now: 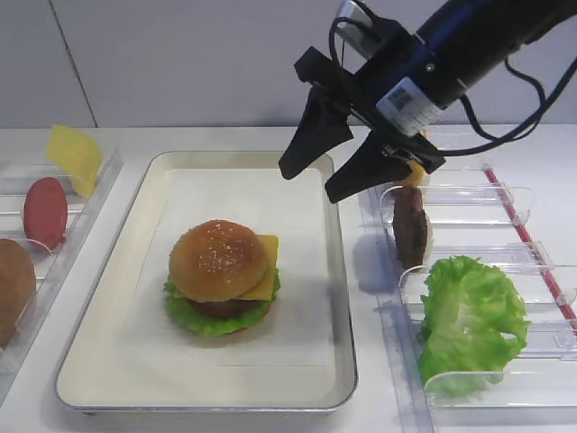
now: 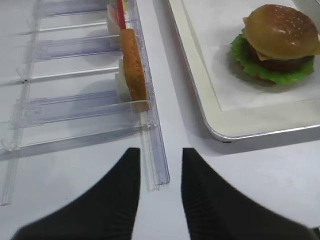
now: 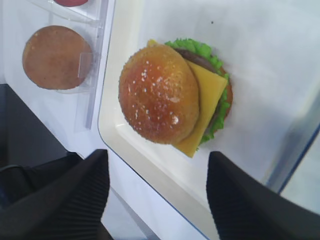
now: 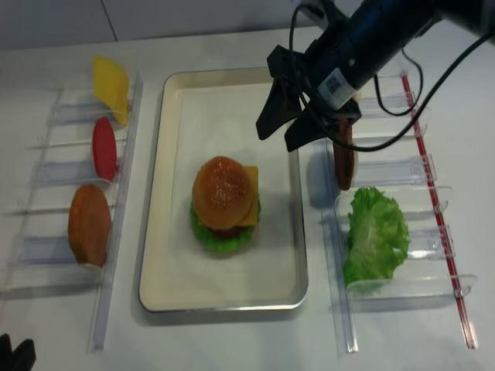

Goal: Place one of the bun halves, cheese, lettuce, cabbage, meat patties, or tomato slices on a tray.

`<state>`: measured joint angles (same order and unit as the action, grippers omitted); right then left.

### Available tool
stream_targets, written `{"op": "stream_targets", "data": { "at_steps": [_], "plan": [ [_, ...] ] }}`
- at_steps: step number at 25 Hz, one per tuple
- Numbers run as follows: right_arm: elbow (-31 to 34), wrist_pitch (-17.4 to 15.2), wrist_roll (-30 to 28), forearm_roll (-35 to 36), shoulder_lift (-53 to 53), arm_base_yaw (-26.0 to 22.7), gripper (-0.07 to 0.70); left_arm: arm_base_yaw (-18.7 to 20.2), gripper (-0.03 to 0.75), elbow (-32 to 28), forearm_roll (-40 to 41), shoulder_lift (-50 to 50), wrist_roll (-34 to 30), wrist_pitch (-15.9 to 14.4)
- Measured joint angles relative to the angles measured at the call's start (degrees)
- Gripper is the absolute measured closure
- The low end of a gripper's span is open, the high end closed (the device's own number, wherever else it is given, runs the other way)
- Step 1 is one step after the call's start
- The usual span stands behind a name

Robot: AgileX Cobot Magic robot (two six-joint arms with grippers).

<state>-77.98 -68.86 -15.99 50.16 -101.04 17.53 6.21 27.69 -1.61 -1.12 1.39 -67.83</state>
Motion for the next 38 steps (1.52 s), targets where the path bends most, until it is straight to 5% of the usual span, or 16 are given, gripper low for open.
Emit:
{"op": "stream_targets", "data": {
  "at_steps": [19, 38],
  "plan": [
    [0.8, -2.4, 21.3, -42.1, 26.9, 13.9, 0.220, 0.0, 0.494, 0.0, 0.0, 0.0, -0.2, 0.0],
    [26.1, -3.4, 17.7, -45.3, 62.0, 14.6, 0.272, 0.0, 0.494, 0.0, 0.0, 0.0, -0.5, 0.0]
  ]
}}
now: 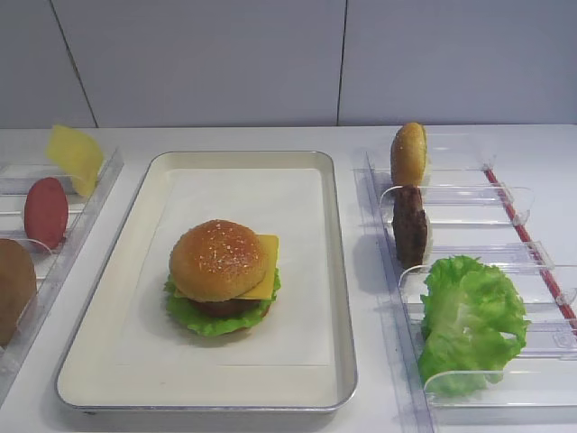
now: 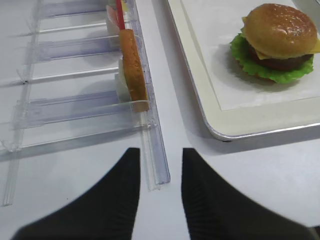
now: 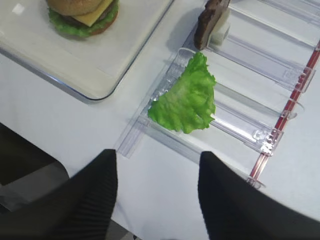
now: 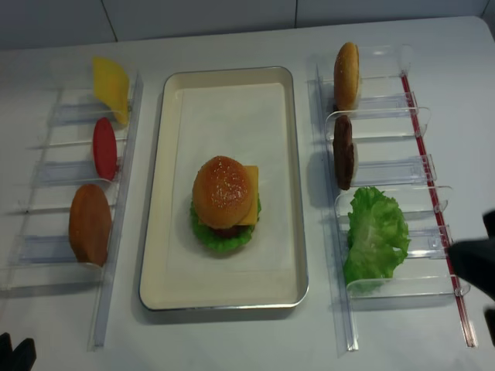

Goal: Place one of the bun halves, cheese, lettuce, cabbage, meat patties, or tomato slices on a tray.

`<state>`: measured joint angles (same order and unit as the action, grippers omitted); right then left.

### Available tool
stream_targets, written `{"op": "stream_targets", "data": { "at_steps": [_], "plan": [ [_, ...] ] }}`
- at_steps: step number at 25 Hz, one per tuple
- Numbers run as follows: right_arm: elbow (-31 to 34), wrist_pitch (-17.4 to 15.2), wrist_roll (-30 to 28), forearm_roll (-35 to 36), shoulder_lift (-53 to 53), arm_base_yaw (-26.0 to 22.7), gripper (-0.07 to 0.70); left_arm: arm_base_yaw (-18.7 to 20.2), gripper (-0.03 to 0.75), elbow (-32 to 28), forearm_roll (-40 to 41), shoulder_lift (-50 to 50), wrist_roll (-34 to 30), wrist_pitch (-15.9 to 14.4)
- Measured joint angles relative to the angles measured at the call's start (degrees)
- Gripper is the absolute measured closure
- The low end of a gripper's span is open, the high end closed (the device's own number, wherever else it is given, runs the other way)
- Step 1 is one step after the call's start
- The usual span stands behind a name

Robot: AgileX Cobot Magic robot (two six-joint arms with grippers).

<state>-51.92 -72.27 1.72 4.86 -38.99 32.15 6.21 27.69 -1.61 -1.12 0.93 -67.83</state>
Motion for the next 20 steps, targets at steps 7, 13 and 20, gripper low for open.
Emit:
{"op": "stream_targets", "data": {
  "at_steps": [7, 13, 20],
  "plan": [
    [6.0, -0.4, -3.9, -1.8, 11.3, 0.0, 0.388, 0.0, 0.494, 0.0, 0.0, 0.0, 0.0, 0.0],
    [10.3, -0.5, -4.7, -5.2, 19.5, 0.0, 0.419, 0.0, 0.494, 0.0, -0.1, 0.0, 0.0, 0.0],
    [16.2, -0.8, -7.2, -5.6, 29.0, 0.0, 0.421, 0.0, 0.494, 0.0, -0.1, 0.0, 0.0, 0.0]
  ]
}}
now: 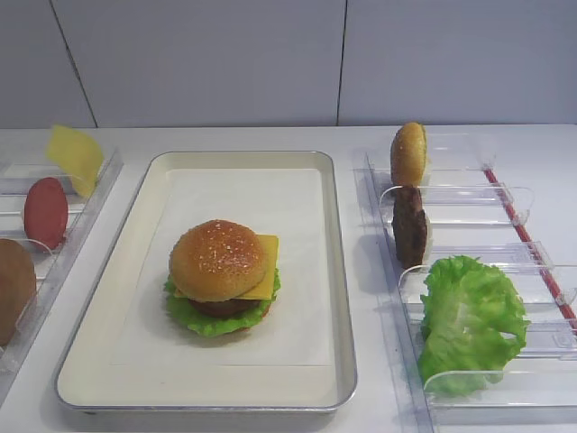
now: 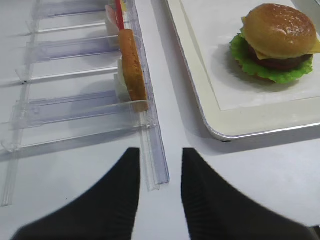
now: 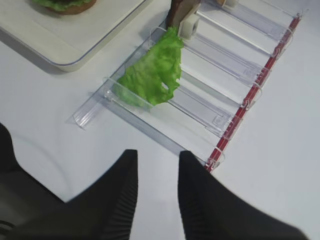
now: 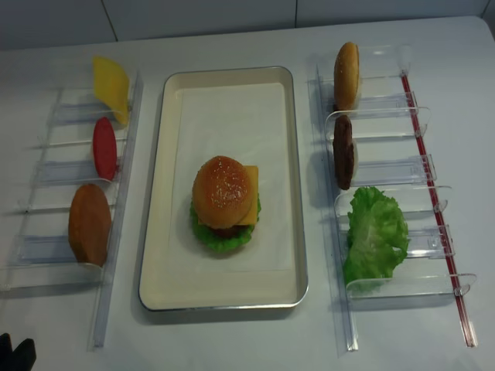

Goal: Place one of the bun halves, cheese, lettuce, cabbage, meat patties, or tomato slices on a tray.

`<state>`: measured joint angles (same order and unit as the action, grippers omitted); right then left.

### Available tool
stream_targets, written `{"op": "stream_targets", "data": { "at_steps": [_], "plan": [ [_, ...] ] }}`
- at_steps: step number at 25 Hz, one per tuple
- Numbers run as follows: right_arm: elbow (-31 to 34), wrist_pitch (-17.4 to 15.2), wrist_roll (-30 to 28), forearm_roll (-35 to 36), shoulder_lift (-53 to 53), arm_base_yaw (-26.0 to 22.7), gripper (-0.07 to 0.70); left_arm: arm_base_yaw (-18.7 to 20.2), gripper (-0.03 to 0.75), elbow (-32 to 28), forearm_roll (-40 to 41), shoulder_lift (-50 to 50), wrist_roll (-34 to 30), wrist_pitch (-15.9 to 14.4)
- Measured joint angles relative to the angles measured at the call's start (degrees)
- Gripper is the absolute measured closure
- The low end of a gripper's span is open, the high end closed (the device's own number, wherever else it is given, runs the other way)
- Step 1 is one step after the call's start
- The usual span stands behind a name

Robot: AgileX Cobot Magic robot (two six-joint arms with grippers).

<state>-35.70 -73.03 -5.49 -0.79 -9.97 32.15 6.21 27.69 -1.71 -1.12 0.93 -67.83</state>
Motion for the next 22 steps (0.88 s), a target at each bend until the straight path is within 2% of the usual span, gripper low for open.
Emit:
{"op": "stream_targets", "data": {
  "at_steps": [12, 17, 22],
  "plan": [
    [5.7, -0.5, -1.6, -1.3, 10.8, 0.0, 0.421, 0.0, 0.494, 0.0, 0.0, 0.0, 0.0, 0.0],
    [6.2, 0.9, 2.0, -1.2, 11.0, 0.0, 0.421, 0.0, 0.494, -0.1, 0.0, 0.0, 0.0, 0.0],
    [6.4, 2.2, 3.3, -0.9, 11.0, 0.0, 0.422, 0.0, 0.494, -0.1, 0.0, 0.0, 0.0, 0.0]
  ]
}}
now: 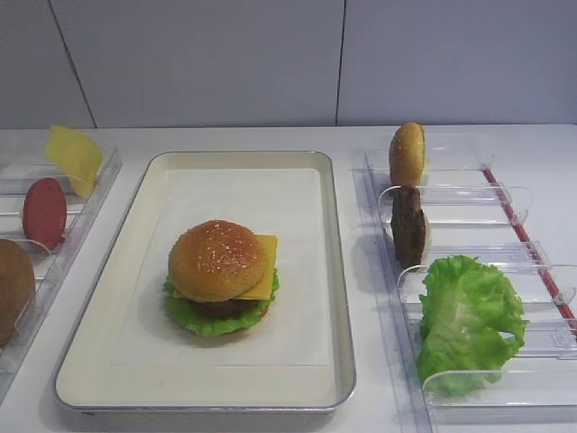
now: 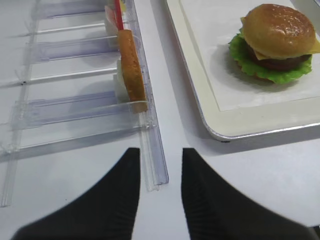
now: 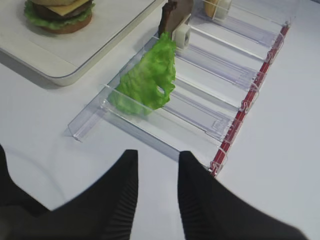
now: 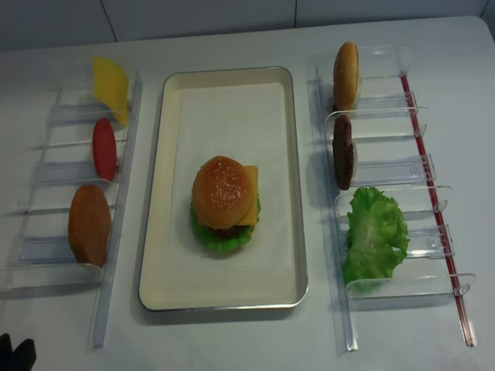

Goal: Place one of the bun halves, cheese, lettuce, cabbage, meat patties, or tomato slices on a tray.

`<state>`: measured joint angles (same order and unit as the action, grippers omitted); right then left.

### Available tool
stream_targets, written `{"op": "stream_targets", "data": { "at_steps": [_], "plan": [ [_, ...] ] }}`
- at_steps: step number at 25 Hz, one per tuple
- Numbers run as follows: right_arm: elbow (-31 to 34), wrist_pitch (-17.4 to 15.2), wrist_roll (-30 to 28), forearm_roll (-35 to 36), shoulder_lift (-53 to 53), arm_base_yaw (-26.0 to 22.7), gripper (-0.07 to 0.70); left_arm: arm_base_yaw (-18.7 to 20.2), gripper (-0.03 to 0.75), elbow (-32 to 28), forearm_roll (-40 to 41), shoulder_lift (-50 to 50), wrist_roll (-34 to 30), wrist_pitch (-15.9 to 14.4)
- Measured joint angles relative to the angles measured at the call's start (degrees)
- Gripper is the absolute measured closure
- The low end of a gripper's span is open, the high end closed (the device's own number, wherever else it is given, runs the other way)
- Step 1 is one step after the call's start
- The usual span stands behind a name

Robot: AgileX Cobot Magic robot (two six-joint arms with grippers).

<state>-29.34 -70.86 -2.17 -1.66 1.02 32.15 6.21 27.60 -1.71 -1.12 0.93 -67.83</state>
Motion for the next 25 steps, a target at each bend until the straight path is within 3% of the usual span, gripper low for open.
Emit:
{"op": "stream_targets", "data": {
  "at_steps": [6, 17, 25],
  "plan": [
    [2.3, 4.7, -0.2, 0.6, 0.0, -4.6, 0.423, 0.0, 0.494, 0.0, 0.0, 0.0, 0.0, 0.0],
    [2.3, 5.1, -1.9, 1.7, 0.0, -23.6, 0.423, 0.0, 0.494, 0.0, 0.0, 0.0, 0.0, 0.0],
    [2.3, 5.1, -2.5, 2.3, 0.0, -26.2, 0.423, 0.0, 0.494, 0.0, 0.0, 0.0, 0.0, 0.0]
  ]
}}
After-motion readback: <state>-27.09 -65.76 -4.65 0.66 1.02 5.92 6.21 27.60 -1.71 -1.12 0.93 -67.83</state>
